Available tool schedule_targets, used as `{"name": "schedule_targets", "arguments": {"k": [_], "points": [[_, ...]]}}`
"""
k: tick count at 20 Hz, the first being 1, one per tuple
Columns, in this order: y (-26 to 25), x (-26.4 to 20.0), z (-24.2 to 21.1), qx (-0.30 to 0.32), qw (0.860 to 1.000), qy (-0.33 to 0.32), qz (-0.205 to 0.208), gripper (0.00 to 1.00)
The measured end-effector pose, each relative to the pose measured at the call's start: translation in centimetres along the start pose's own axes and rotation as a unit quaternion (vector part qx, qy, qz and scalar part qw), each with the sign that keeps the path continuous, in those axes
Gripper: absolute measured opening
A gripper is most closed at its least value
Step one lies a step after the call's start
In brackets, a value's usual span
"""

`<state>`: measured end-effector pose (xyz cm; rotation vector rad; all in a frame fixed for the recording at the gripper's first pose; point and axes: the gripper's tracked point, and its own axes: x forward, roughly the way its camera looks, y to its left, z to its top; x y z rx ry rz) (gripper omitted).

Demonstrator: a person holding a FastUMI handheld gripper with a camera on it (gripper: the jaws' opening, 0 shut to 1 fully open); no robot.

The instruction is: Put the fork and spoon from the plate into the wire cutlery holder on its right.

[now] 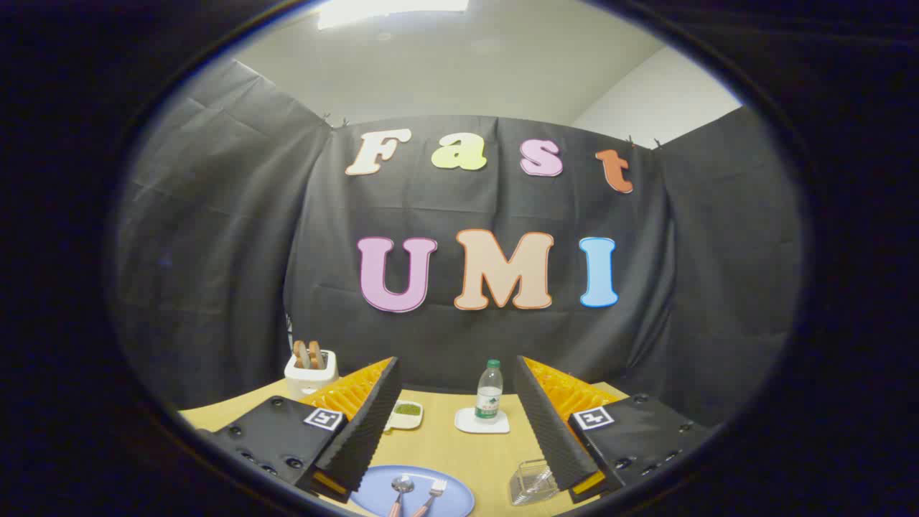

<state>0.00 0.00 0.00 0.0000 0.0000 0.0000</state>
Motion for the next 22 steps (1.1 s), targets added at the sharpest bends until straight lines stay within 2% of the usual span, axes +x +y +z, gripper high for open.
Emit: {"name": "schedule_targets", "arguments": {"k": [17,22], "points": [[0.9,1.4,-3.5,0.005,0.998,0.056,0.009,1.00],[1.7,1.0,-7.9,-0.008,0.993,0.115,0.031,1.00]]}}
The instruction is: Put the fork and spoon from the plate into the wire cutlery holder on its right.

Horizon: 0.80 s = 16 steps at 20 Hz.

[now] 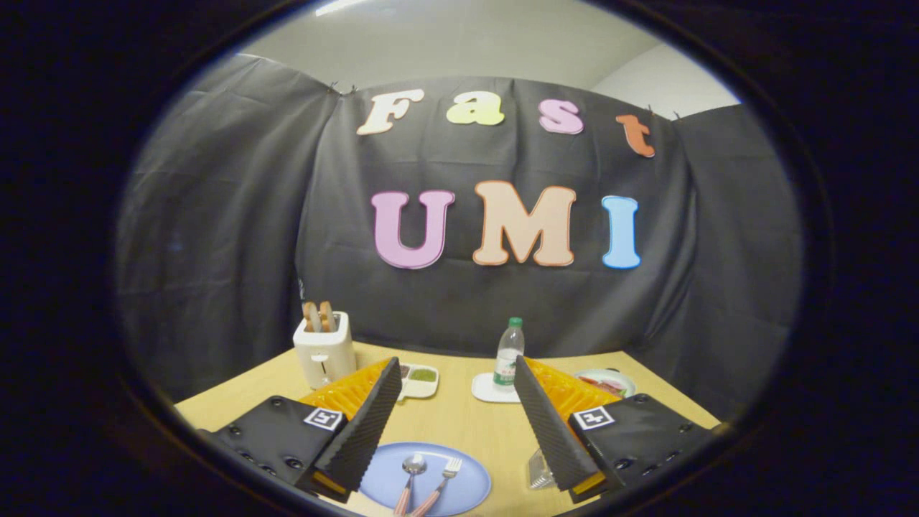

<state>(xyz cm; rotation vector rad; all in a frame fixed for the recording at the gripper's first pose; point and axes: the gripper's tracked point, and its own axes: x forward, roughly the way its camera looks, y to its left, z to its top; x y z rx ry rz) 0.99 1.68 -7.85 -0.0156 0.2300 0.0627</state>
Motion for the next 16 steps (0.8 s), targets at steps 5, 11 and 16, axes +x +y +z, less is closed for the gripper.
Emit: {"name": "schedule_targets", "arguments": {"k": [5,11,16], "points": [[0.9,0.7,-5.9,-0.028,0.996,0.083,0.024,1.00],[0.7,1.1,-11.3,-0.032,0.988,0.147,0.033,1.00],[0.4,1.1,-16.9,-0.026,0.975,0.220,0.033,1.00]]}}
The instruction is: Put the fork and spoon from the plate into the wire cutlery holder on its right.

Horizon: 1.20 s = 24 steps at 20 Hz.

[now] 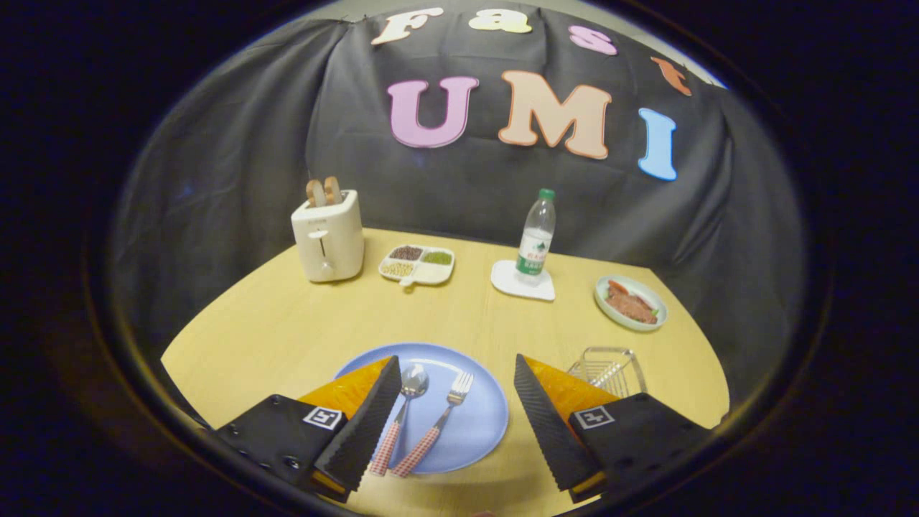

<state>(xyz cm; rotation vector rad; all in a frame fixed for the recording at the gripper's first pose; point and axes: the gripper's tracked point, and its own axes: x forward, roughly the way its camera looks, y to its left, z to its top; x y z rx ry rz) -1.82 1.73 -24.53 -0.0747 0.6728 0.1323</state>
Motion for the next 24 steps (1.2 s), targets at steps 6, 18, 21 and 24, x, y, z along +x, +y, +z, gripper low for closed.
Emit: {"name": "schedule_targets", "arguments": {"k": [6,18,21,24], "points": [[0.2,1.4,-5.2,-0.014,0.997,0.071,0.005,1.00],[1.0,2.8,-9.0,-0.050,0.988,0.145,0.015,0.72],[0.8,3.1,-9.4,-0.055,0.986,0.158,0.011,0.51],[0.4,3.3,-9.7,-0.057,0.984,0.169,0.003,0.31]]}}
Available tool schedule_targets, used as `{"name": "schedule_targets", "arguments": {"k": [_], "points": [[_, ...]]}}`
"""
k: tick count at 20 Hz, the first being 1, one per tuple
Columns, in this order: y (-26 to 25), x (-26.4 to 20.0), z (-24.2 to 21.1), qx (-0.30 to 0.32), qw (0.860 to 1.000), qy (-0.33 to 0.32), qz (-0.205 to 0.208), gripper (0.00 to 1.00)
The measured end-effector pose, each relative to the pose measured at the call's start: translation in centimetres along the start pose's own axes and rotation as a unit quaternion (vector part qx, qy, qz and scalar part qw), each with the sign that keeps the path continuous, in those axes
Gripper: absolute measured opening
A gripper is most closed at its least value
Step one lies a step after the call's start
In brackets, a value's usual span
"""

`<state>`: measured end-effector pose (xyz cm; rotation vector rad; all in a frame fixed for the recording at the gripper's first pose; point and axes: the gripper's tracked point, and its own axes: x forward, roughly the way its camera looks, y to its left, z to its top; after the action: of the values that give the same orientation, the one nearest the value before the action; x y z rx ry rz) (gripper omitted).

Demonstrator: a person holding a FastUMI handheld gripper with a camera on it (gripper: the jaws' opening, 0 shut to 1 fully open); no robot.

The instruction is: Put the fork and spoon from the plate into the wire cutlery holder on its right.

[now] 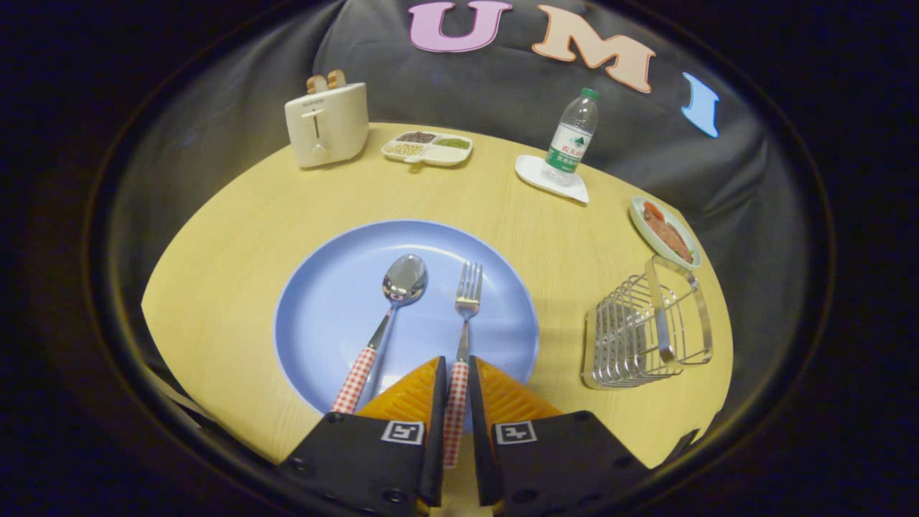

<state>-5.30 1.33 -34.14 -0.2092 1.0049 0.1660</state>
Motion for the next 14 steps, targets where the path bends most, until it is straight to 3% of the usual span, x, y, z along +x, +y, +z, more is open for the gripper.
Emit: {"name": "schedule_targets", "arguments": {"k": [2,4,5,14], "points": [[0.0,-0.1,-0.1,0.002,1.000,0.010,0.006,0.17],[-0.3,-0.1,-0.2,0.002,1.000,0.013,0.005,0.17],[-0.2,-0.2,-0.2,0.000,1.000,0.020,0.010,0.11],[-2.4,-3.6,2.1,-0.071,0.995,0.036,0.055,0.11]]}}
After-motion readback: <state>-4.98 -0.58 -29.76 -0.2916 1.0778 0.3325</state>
